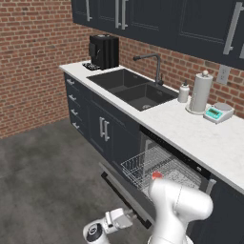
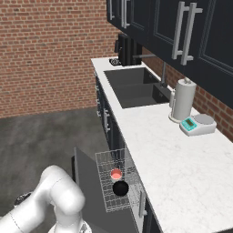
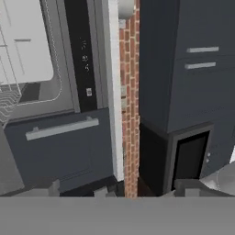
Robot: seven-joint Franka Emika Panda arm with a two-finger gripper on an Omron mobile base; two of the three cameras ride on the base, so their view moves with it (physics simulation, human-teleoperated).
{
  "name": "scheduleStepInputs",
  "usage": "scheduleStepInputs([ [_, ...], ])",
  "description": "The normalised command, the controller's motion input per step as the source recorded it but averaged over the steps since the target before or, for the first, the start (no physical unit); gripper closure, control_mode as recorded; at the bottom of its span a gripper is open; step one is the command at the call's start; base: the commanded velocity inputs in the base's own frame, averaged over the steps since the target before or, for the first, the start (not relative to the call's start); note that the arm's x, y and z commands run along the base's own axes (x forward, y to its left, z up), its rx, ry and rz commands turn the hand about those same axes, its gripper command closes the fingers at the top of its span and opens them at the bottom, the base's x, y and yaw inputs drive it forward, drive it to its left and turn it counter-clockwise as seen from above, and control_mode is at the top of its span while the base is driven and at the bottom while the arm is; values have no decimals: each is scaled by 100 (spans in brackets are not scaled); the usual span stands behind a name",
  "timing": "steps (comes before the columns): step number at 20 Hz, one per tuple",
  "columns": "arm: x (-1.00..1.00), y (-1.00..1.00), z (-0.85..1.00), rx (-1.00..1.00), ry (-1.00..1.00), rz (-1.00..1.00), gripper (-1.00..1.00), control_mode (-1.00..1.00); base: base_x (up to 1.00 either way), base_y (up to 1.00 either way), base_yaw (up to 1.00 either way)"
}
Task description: Pick up the cup and bowl from the counter, place them in the dishwasher, and close the dishwasher door.
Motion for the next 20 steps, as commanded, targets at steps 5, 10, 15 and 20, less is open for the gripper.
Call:
scheduleStepInputs([
  [5, 18, -28, -12, 0, 0, 4, -100, -100, 0, 0, 0],
  [10, 24, -12, -13, 0, 0, 11, -100, -100, 0, 0, 0],
  [15, 28, -11, -15, 0, 0, 12, -100, -100, 0, 0, 0],
  [20, 3, 7, -9, 1, 0, 13, -100, -100, 0, 0, 0],
])
